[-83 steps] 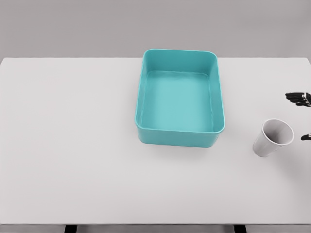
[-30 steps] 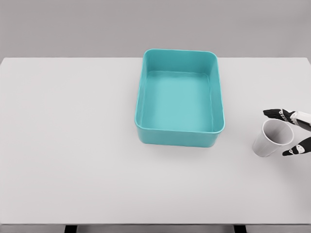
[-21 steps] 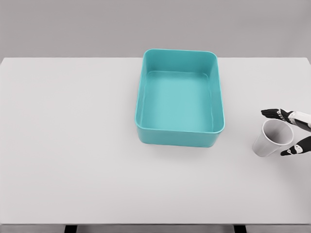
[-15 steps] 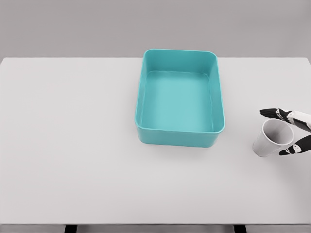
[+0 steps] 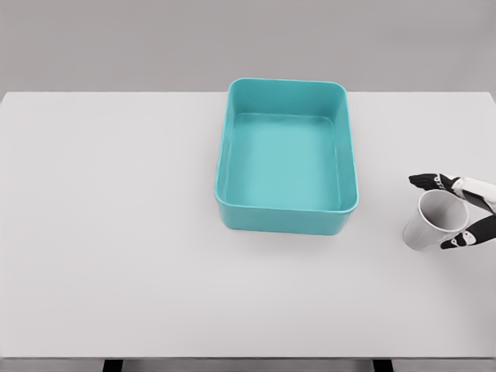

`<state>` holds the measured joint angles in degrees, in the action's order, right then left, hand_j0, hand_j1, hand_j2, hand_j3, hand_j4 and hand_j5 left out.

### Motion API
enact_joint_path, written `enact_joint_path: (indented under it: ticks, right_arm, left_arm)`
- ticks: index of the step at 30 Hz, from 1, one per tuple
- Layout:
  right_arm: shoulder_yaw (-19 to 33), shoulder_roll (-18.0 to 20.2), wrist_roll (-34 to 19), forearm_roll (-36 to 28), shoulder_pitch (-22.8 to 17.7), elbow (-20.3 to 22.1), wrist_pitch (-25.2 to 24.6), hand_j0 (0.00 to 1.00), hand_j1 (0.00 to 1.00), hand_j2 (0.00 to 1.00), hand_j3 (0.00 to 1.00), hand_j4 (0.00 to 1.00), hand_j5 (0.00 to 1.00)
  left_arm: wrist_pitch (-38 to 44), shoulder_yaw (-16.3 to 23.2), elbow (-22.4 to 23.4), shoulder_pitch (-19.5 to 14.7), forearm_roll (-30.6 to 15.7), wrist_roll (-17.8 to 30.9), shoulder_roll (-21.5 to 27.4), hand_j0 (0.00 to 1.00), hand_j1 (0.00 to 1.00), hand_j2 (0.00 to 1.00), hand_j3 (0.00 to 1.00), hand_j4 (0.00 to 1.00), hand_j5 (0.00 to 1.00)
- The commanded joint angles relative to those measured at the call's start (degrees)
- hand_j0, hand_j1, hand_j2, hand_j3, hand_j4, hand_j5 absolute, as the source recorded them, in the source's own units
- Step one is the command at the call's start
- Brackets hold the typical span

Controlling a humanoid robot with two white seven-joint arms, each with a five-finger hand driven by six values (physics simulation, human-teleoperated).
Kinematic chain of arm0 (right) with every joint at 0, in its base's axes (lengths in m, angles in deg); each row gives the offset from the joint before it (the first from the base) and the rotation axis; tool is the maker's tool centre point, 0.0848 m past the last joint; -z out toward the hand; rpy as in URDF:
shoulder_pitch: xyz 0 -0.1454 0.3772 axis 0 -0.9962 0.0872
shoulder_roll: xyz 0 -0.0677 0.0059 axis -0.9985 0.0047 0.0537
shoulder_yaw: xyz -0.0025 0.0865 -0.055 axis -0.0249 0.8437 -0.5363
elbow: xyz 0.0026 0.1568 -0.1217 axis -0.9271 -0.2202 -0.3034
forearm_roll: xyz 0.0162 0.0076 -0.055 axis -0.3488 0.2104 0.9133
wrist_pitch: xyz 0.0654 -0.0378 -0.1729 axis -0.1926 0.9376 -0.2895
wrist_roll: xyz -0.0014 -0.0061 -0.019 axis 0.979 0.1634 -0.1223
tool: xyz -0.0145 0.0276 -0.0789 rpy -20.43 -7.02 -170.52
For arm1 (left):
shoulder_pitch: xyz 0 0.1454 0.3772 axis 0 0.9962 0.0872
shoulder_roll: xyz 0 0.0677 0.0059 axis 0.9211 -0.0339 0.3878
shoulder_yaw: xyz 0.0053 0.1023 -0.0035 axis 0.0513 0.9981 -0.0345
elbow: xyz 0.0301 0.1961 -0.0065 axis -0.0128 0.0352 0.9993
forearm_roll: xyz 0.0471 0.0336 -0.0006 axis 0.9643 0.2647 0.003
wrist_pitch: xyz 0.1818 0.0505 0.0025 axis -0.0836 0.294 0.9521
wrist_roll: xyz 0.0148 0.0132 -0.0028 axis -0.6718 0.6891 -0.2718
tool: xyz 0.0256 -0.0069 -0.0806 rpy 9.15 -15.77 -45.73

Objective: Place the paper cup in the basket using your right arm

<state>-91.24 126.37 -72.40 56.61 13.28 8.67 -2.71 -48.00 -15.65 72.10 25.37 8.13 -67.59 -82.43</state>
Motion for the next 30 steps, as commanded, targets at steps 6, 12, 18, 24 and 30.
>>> enact_joint_path:
  ticks: [6, 12, 18, 24, 30]
  right_arm:
    - [0.0, 0.1, 0.0, -0.4, 0.0, 0.2, -0.2, 0.98, 0.98, 0.98, 0.98, 0.98, 0.98]
    - [0.0, 0.1, 0.0, -0.4, -0.1, 0.3, -0.2, 0.84, 0.84, 0.84, 0.84, 0.84, 0.84]
    - [0.0, 0.1, 0.0, -0.3, 0.0, 0.3, 0.2, 0.85, 0.85, 0.85, 0.85, 0.85, 0.85]
    - [0.2, 0.1, 0.0, -0.5, 0.5, 0.7, 1.4, 0.87, 0.87, 0.87, 0.87, 0.87, 0.87]
    - [0.5, 0.0, 0.0, -0.5, 0.6, 1.4, 1.5, 0.87, 0.87, 0.87, 0.87, 0.87, 0.87]
  left_arm:
    - [0.0, 0.0, 0.0, 0.0, 0.0, 0.0, 0.0, 1.0, 1.0, 1.0, 1.0, 1.0, 1.0]
    - [0.0, 0.0, 0.0, 0.0, 0.0, 0.0, 0.0, 1.0, 1.0, 1.0, 1.0, 1.0, 1.0]
    - [0.1, 0.0, 0.0, 0.0, 0.0, 0.0, 0.0, 1.0, 1.0, 1.0, 1.0, 1.0, 1.0]
    - [0.0, 0.0, 0.0, 0.0, 0.0, 0.0, 0.0, 1.0, 1.0, 1.0, 1.0, 1.0, 1.0]
    - [0.0, 0.0, 0.0, 0.0, 0.0, 0.0, 0.0, 1.0, 1.0, 1.0, 1.0, 1.0, 1.0]
